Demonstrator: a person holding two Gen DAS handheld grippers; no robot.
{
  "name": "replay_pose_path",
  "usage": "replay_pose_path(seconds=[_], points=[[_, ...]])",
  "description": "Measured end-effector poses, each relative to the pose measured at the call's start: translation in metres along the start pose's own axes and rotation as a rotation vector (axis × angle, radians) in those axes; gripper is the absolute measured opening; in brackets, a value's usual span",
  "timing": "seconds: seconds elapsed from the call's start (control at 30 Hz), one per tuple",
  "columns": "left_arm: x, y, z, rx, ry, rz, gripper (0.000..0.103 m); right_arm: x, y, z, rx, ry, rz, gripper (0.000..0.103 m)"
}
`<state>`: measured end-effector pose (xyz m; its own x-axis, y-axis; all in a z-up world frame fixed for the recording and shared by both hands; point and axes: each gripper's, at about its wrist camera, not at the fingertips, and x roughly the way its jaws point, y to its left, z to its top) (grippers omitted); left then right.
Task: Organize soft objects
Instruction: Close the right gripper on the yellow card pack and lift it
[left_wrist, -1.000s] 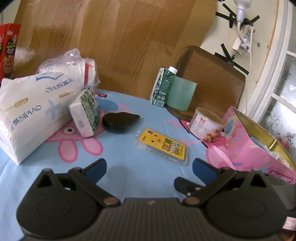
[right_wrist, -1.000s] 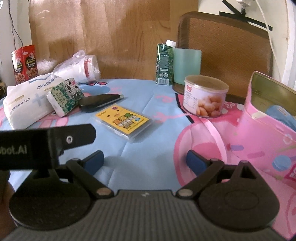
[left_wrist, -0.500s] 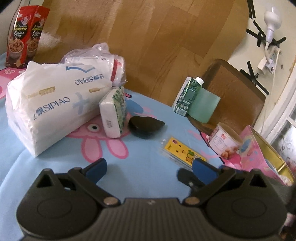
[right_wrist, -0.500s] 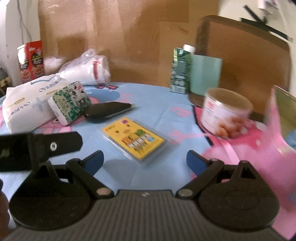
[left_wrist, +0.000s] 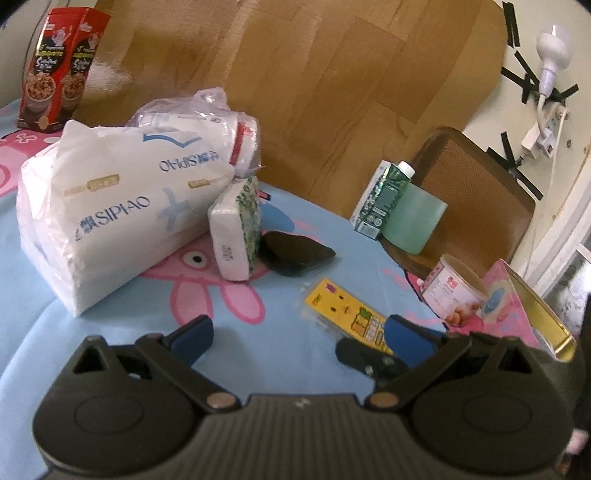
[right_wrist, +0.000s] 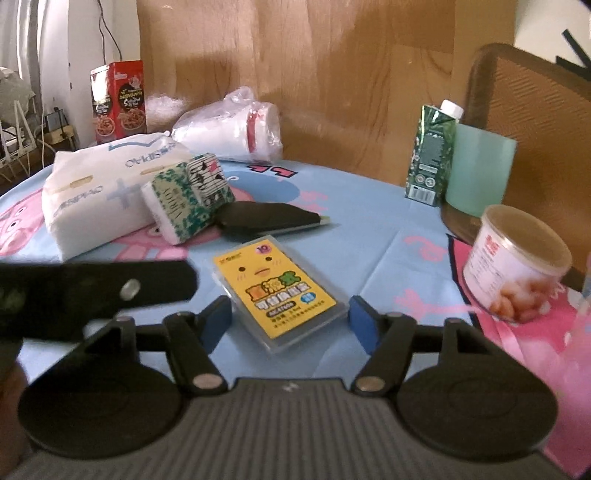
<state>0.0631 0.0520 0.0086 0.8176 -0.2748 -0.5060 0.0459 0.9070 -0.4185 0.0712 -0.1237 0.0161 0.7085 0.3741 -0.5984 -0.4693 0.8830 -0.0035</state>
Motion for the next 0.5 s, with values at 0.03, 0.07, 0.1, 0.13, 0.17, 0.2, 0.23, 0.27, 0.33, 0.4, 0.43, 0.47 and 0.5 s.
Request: replay_pose_path(seconds=[0.03, 0.07, 0.1, 0.13, 0.17, 0.2, 0.23, 0.27, 0.33, 0.4, 0.43, 0.47, 0.5], points=[[0.0, -0.001, 0.0, 0.005, 0.004, -0.009, 0.102, -0.005, 0.001, -0.003, 0.0, -0.002, -0.005, 0.069], [0.001, -0.001, 0.0, 0.01, 0.009, -0.02, 0.102, -0.009, 0.002, -0.007, 0.0, -0.005, -0.009, 0.068], [0.001, -0.002, 0.0, 0.017, 0.015, -0.031, 0.102, -0.015, 0.002, -0.011, 0.003, -0.008, -0.009, 0.068], [0.002, -0.004, -0.001, 0.032, 0.024, -0.048, 0.102, -0.022, 0.003, -0.016, 0.008, -0.009, -0.008, 0.068], [0.002, -0.007, -0.002, 0.047, 0.033, -0.065, 0.102, -0.028, 0.003, -0.02, 0.013, -0.011, -0.009, 0.067], [0.003, -0.01, -0.003, 0.072, 0.051, -0.094, 0.102, -0.037, 0.003, -0.027, 0.019, -0.015, -0.012, 0.067], [0.004, -0.016, -0.005, 0.106, 0.074, -0.131, 0.102, -0.045, 0.002, -0.032, 0.032, -0.018, -0.013, 0.067], [0.006, -0.023, -0.007, 0.146, 0.1, -0.173, 0.102, -0.053, 0.001, -0.037, 0.045, -0.015, -0.01, 0.067], [0.008, -0.036, -0.013, 0.221, 0.149, -0.253, 0.102, -0.07, 0.003, -0.05, 0.044, -0.026, -0.025, 0.067], [0.007, -0.048, -0.02, 0.293, 0.18, -0.303, 0.103, -0.083, 0.005, -0.06, 0.058, -0.028, -0.027, 0.067], [0.006, -0.054, -0.024, 0.33, 0.192, -0.321, 0.103, -0.09, 0.005, -0.065, 0.077, -0.034, -0.021, 0.067], [0.004, -0.058, -0.027, 0.354, 0.201, -0.332, 0.103, -0.096, 0.005, -0.07, 0.097, -0.041, -0.014, 0.066], [0.004, -0.061, -0.029, 0.374, 0.204, -0.336, 0.103, -0.102, 0.004, -0.075, 0.125, -0.051, -0.008, 0.066]])
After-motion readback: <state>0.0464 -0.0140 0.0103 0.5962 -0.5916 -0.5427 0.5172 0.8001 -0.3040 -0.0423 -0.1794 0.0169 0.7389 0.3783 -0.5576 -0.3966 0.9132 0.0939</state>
